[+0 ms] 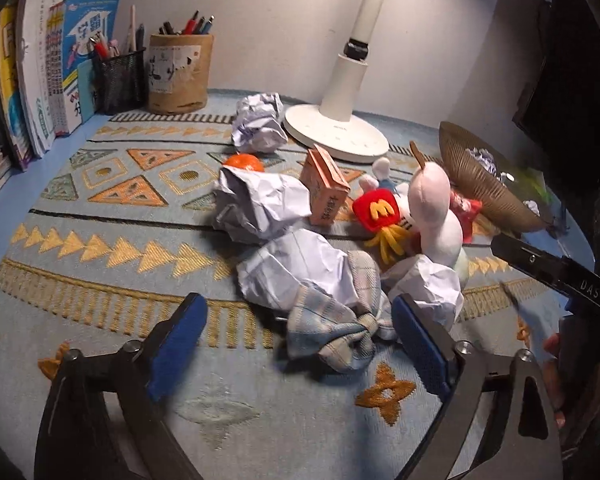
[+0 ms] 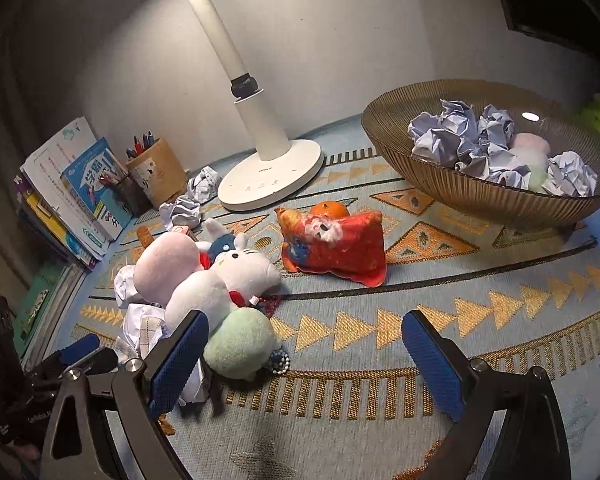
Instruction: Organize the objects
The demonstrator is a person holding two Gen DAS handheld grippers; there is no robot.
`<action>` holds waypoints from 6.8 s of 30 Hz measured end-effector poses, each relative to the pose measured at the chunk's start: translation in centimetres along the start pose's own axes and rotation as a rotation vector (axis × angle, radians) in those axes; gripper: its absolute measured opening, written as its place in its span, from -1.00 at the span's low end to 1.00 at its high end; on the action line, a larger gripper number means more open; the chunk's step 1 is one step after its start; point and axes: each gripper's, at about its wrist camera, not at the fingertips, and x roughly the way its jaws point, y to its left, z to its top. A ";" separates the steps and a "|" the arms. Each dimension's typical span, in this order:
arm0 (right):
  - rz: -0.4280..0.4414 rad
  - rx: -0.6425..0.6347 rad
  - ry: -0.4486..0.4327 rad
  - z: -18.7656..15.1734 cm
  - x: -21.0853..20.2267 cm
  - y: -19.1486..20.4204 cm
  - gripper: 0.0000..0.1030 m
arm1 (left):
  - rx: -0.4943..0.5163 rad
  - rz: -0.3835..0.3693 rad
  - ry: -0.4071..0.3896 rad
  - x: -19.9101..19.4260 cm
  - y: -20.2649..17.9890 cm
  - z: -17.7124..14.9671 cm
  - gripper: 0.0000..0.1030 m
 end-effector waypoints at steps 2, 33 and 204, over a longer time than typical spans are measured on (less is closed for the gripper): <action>-0.024 -0.011 -0.012 -0.1 0.0 0.3 0.80 | 0.023 0.016 0.039 1.0 -1.1 -0.1 0.29; 0.059 -0.154 0.085 0.1 2.5 6.5 0.18 | -0.018 -0.149 -0.116 -3.1 2.4 -1.7 -0.49; -0.107 -0.116 0.154 -2.1 0.0 -0.5 0.28 | 0.072 0.039 -0.063 0.1 -2.1 -0.4 -0.13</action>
